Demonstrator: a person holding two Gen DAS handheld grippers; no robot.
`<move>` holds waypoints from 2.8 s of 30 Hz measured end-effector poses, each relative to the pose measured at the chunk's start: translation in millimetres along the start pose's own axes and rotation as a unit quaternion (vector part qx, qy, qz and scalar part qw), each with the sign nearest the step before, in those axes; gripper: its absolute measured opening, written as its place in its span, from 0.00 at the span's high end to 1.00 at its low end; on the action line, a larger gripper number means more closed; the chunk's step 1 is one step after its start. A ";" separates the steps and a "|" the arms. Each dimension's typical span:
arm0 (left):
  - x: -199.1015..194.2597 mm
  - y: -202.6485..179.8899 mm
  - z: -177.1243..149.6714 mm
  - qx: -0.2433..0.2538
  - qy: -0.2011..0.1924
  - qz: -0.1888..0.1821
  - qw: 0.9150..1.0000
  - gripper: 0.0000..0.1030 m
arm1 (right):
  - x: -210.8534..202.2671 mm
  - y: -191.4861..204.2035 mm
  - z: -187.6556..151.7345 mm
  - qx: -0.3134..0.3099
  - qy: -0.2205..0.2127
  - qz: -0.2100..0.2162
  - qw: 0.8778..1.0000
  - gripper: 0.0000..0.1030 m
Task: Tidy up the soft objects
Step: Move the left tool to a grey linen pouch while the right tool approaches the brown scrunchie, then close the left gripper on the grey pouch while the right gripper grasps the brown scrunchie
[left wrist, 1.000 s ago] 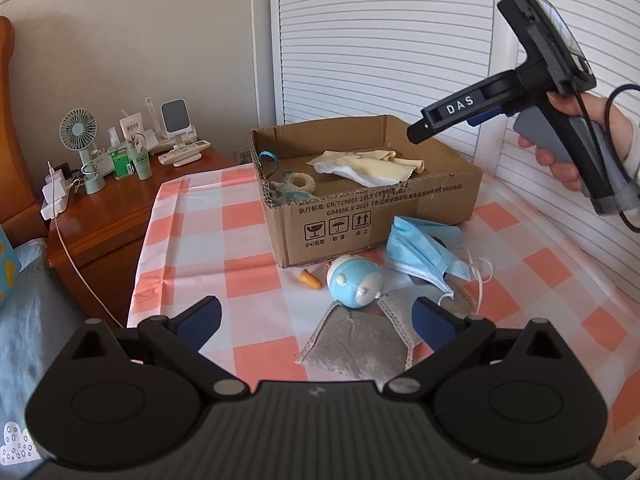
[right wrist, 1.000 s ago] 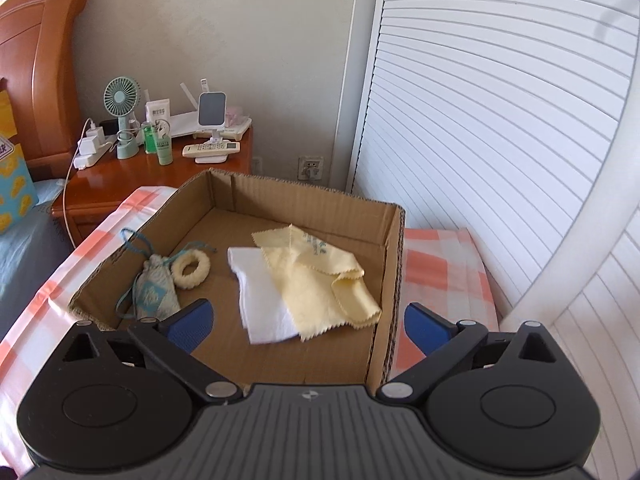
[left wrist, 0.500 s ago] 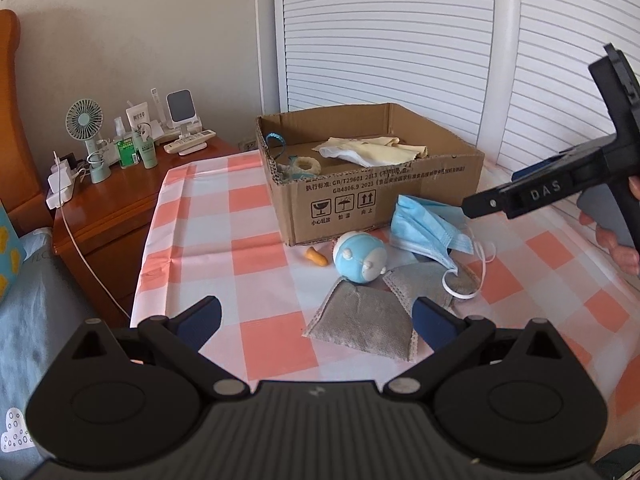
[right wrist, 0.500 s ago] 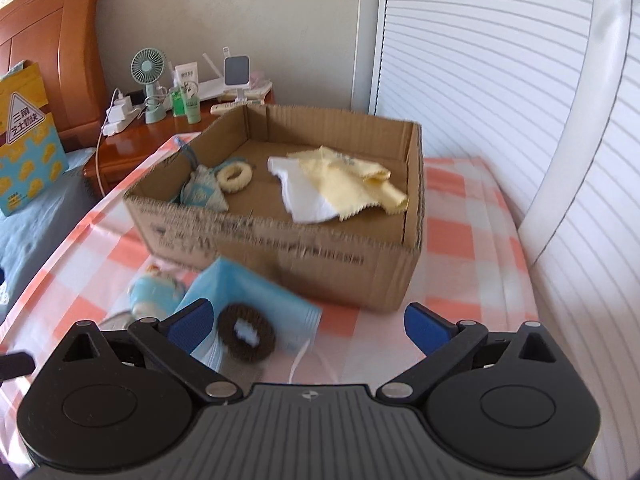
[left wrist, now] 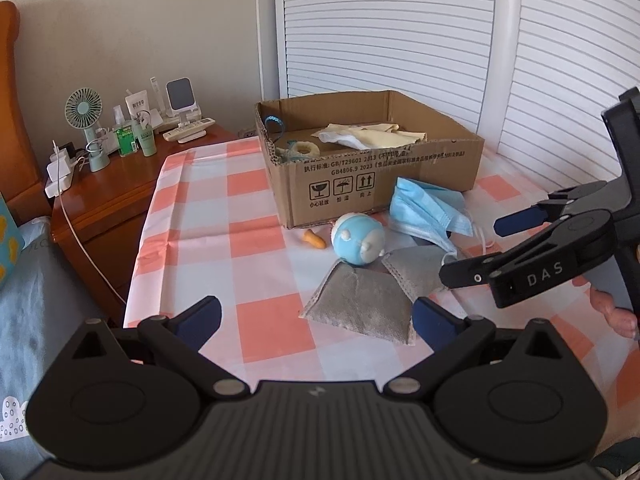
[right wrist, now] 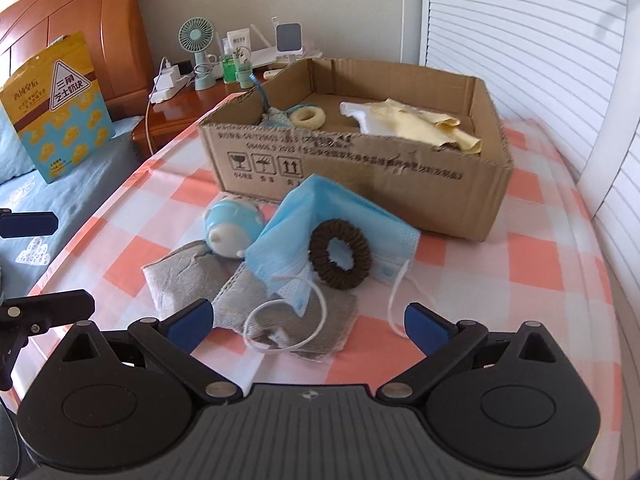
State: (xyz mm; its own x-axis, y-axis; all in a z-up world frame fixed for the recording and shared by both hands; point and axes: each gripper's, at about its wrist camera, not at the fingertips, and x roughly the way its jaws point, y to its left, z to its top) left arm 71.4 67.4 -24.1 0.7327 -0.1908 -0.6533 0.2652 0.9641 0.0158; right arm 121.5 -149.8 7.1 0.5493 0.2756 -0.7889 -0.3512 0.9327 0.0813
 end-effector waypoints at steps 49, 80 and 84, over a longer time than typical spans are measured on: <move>97.5 -18.3 9.2 0.097 0.061 -0.122 0.986 0.15 | 5.2 -20.8 -47.6 -0.055 -0.011 -0.026 0.998 0.00; 64.6 11.8 -8.3 0.027 0.062 -0.059 0.996 0.47 | -20.4 17.8 8.4 -0.119 -0.095 -0.020 0.988 0.06; 65.2 11.8 -8.6 0.029 0.063 -0.060 0.996 0.47 | -24.3 -3.0 22.0 -0.075 -0.112 -0.016 0.991 0.07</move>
State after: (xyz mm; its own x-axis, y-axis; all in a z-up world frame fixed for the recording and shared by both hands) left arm 116.9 67.9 -73.0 0.6102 -0.2761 -0.7426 0.3846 0.9227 -0.0270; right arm 125.9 -154.2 39.4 0.7107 0.3077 -0.6327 -0.4315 0.9009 -0.0464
